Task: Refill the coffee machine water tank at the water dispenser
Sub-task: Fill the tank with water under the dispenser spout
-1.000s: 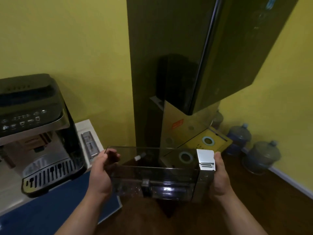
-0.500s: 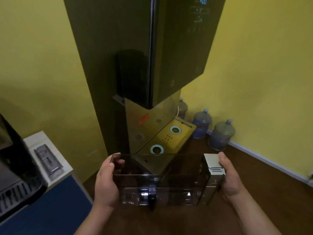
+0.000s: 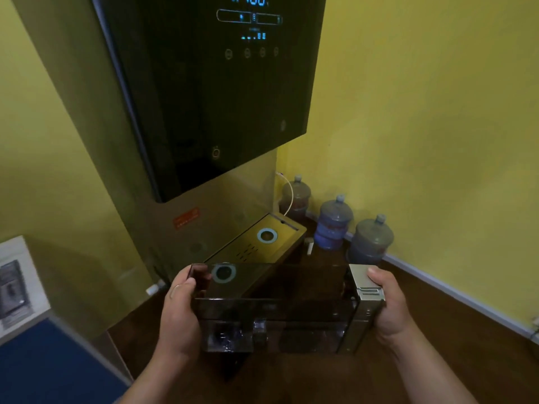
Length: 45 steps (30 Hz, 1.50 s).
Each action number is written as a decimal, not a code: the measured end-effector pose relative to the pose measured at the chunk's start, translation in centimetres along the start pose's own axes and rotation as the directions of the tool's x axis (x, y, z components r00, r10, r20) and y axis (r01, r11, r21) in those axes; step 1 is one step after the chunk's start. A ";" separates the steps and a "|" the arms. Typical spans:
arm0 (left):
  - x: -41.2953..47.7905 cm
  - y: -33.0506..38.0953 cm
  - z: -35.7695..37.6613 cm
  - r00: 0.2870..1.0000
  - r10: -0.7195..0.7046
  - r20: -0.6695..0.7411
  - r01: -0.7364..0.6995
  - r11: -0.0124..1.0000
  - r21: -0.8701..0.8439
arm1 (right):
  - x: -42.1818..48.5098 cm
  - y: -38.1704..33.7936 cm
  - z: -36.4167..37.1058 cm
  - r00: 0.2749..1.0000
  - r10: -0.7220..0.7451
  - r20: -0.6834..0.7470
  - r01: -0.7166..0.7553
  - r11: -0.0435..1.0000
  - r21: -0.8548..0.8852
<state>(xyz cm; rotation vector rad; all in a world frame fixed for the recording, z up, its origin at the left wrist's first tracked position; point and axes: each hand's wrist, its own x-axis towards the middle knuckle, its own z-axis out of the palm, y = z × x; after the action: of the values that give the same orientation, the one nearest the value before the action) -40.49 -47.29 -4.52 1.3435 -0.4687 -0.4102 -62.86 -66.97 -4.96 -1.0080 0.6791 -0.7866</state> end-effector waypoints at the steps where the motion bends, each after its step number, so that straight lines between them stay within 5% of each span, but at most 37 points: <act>1: -0.2 -0.3 1.3 1.000 -0.004 -0.005 0.004 1.000 0.006 | 0.4 -0.6 -1.2 1.000 -0.005 0.003 0.005 1.000 -0.010; 14: 3.1 -2.7 12.7 0.995 -0.081 -0.056 0.082 0.997 0.016 | 9.3 -4.7 -9.4 0.999 0.005 0.041 -0.007 0.999 0.043; 21: 10.2 -6.2 16.5 0.920 -0.355 -0.165 0.329 0.930 -0.165 | 19.9 -5.2 -10.1 0.992 0.084 0.095 -0.087 0.995 0.038; 32: 21.4 -10.1 19.4 0.895 -0.298 -0.332 0.265 0.954 -0.141 | 35.6 -6.1 -7.3 0.963 0.168 0.211 -0.166 0.986 -0.025; 45: 24.1 -10.1 22.1 0.825 -0.287 -0.487 0.205 0.955 -0.215 | 46.5 -4.8 -3.9 0.871 0.290 0.396 -0.267 0.957 -0.114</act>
<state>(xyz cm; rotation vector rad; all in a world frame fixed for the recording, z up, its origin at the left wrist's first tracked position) -32.41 -80.25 -8.86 1.3028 0.1873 -0.2738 -41.72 -108.68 -8.23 -1.0552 0.4680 -0.2868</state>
